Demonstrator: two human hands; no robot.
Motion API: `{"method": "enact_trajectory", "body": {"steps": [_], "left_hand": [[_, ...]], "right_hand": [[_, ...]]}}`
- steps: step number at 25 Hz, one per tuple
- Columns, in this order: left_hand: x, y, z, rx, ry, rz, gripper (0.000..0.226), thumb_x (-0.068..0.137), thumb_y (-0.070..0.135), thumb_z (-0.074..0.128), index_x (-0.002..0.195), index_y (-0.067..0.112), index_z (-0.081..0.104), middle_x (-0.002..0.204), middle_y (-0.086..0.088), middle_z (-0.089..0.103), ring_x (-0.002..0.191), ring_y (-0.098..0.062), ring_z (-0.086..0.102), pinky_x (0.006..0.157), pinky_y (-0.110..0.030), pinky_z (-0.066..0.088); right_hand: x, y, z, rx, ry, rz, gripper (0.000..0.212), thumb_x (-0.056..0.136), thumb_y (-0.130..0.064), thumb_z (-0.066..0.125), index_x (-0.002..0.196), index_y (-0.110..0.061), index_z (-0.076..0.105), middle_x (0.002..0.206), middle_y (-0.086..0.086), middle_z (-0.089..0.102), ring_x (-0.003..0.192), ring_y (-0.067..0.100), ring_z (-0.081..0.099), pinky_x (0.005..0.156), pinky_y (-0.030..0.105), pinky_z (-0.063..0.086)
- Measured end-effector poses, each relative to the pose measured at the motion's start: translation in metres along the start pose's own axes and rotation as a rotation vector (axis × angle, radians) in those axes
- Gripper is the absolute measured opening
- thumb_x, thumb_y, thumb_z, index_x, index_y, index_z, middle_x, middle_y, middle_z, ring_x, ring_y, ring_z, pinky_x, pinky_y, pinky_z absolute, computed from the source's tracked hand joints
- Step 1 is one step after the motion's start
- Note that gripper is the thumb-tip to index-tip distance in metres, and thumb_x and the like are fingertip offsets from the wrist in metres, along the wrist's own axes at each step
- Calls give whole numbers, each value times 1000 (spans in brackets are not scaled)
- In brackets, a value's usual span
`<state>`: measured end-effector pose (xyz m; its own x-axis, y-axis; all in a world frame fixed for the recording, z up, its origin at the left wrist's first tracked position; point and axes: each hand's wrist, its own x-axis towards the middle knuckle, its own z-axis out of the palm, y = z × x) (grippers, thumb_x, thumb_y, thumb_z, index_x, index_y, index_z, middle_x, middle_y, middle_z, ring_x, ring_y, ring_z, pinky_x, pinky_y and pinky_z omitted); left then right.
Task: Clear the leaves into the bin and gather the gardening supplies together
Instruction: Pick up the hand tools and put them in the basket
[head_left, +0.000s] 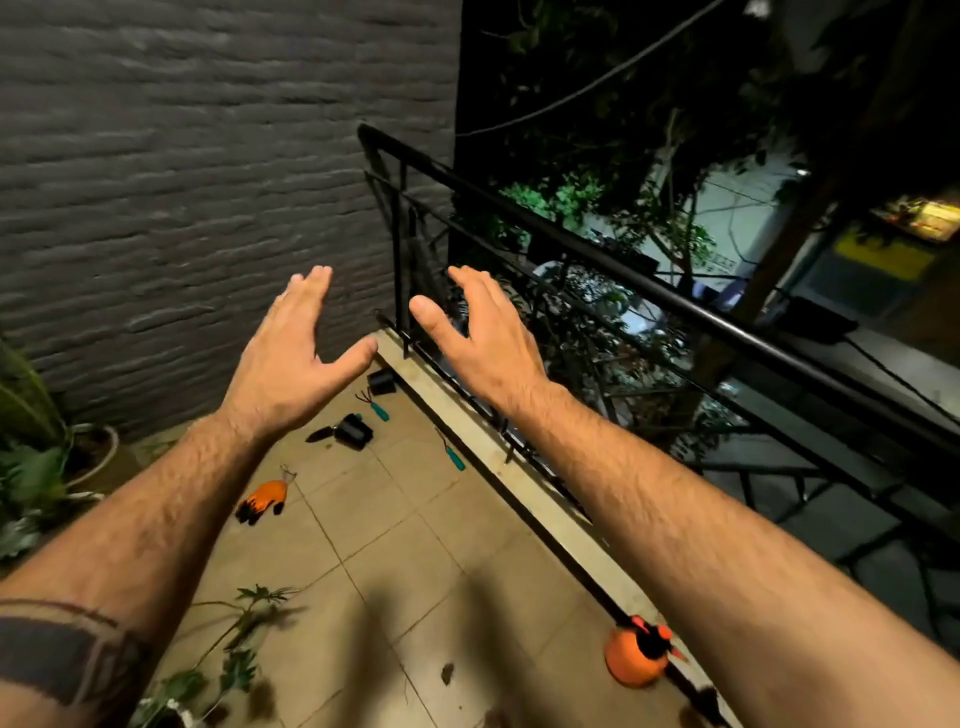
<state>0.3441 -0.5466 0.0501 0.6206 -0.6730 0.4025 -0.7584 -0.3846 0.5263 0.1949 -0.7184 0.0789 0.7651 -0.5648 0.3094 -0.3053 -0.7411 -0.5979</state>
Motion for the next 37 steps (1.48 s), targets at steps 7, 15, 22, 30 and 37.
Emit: {"method": "enact_trajectory", "body": {"steps": [7, 15, 22, 30, 37], "left_hand": [[46, -18, 8, 62, 107, -117, 98, 82, 73, 44, 162, 24, 15, 168, 4, 15, 154, -11, 7, 119, -27, 5], [79, -122, -19, 163, 101, -235, 102, 81, 80, 37, 162, 21, 17, 168, -1, 17, 155, -16, 10, 122, -31, 7], [108, -242, -50, 193, 26, -333, 110, 81, 90, 27, 161, 15, 17, 168, -8, 18, 155, -22, 11, 127, -40, 9], [152, -280, -31, 184, 41, -457, 103, 85, 85, 29, 161, 17, 16, 168, -4, 16, 155, -18, 8, 125, -36, 7], [221, -281, 20, 174, 69, -557, 102, 85, 83, 32, 161, 15, 18, 168, -4, 18, 155, -18, 9, 127, -39, 8]], "right_hand": [[90, 16, 26, 33, -95, -141, 81, 95, -73, 39, 157, -20, 34, 164, 0, 31, 153, 16, 22, 122, 43, 27], [174, -3, 99, 0, -197, -190, 85, 94, -76, 36, 158, -20, 31, 166, 1, 27, 155, 17, 15, 124, 39, 18], [245, -20, 173, -84, -213, -141, 90, 94, -77, 33, 159, -16, 29, 166, 5, 26, 156, 20, 14, 125, 41, 17], [330, 3, 222, -132, -296, -180, 88, 95, -75, 34, 160, -16, 27, 167, 5, 24, 156, 20, 13, 125, 42, 18], [423, 50, 237, -152, -380, -246, 84, 97, -72, 35, 160, -17, 27, 167, 5, 23, 156, 20, 12, 123, 43, 18]]}}
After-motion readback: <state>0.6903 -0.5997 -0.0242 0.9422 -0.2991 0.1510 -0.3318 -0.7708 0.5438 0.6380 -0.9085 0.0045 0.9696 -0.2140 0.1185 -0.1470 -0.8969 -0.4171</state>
